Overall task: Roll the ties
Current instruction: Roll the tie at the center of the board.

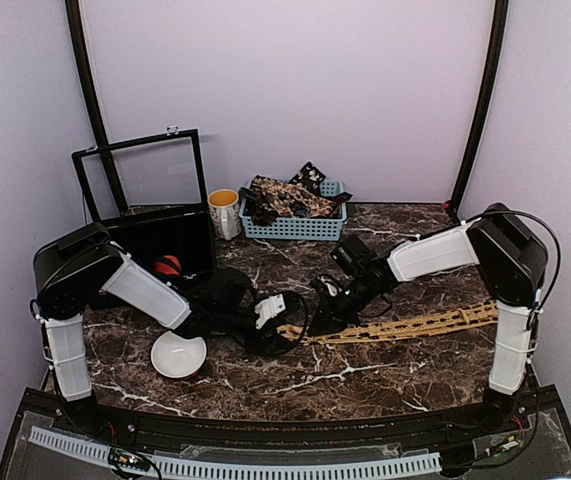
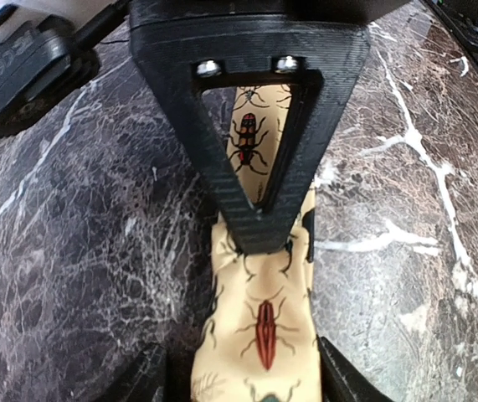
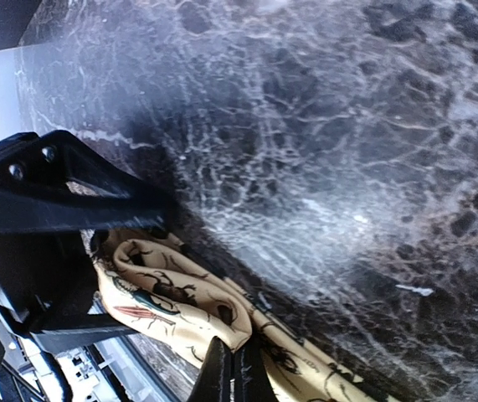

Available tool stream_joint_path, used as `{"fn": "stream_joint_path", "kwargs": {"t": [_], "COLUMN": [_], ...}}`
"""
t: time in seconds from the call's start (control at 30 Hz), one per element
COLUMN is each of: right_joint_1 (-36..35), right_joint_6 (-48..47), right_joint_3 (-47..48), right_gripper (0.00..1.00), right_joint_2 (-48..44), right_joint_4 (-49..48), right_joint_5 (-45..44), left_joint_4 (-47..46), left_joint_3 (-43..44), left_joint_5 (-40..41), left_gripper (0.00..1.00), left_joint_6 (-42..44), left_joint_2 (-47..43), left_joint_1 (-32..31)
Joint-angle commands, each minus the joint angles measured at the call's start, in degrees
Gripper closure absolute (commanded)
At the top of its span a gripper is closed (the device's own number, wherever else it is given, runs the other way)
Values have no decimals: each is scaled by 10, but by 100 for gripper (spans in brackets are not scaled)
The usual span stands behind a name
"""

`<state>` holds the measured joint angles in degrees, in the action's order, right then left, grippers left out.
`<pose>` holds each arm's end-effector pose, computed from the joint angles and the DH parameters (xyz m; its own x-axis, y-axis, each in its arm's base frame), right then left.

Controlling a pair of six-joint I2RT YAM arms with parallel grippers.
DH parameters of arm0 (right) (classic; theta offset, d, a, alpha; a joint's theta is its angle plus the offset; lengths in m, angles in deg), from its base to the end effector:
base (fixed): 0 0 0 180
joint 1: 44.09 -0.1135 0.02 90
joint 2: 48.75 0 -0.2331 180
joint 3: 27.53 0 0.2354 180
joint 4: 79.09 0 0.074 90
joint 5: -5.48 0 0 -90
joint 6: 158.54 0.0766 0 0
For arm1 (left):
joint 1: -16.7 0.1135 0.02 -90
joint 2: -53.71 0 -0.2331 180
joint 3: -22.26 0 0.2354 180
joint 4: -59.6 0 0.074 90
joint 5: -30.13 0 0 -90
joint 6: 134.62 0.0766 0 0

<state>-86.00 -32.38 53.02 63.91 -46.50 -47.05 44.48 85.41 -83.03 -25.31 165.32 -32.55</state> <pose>0.2418 0.2797 0.0816 -0.9702 -0.2415 -0.0205 -0.1872 0.6930 0.6962 0.2269 -0.3095 0.0746 -0.0373 0.5091 -0.8599 0.9784 0.1938 0.0723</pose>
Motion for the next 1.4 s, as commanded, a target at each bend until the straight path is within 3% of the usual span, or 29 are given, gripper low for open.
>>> {"fn": "stream_joint_path", "kwargs": {"t": [0.0, 0.27, 0.5, 0.53, 0.67, 0.73, 1.03, 1.07, 1.17, 1.2, 1.37], "right_joint_1": [-2, -2, -2, -2, -2, -2, -2, -2, -2, -1, 40], "right_joint_6": [-15, -25, -29, -29, -29, -28, -23, -22, -23, -23, -10], "right_joint_3": [8, -12, -12, -11, -5, -2, 15, 17, 23, 25, 7], "right_gripper": [100, 100, 100, 100, 100, 100, 100, 100, 99, 93, 76], "right_joint_2": [16, 19, 23, 24, 20, 18, 9, 8, 0, -5, -59], "right_joint_4": [17, 26, 29, 29, 30, 26, 25, 24, 25, 28, 27], "right_joint_5": [-24, -34, -36, -35, -30, -24, -8, -6, 3, 3, 4], "left_joint_4": [-1, -50, -54, -53, -3, -14, -31, -26, -1, 1, 8], "left_joint_3": [-31, -67, -39, -34, 15, 24, 40, 43, 46, 42, 18], "left_joint_5": [-13, -30, -34, -35, -51, -43, -34, -31, -20, -15, 3], "left_gripper": [43, 50, 56, 54, 27, 21, 24, 26, 49, 54, 64], "left_joint_6": [-3, -24, -22, -23, -22, -19, -18, -15, 3, 6, 15], "left_joint_2": [-40, -56, -50, -47, -25, -17, 36, 39, 44, 43, 33], "left_joint_1": [6, 9, 9, 9, 5, -6, -18, -19, -24, -25, -25]}}
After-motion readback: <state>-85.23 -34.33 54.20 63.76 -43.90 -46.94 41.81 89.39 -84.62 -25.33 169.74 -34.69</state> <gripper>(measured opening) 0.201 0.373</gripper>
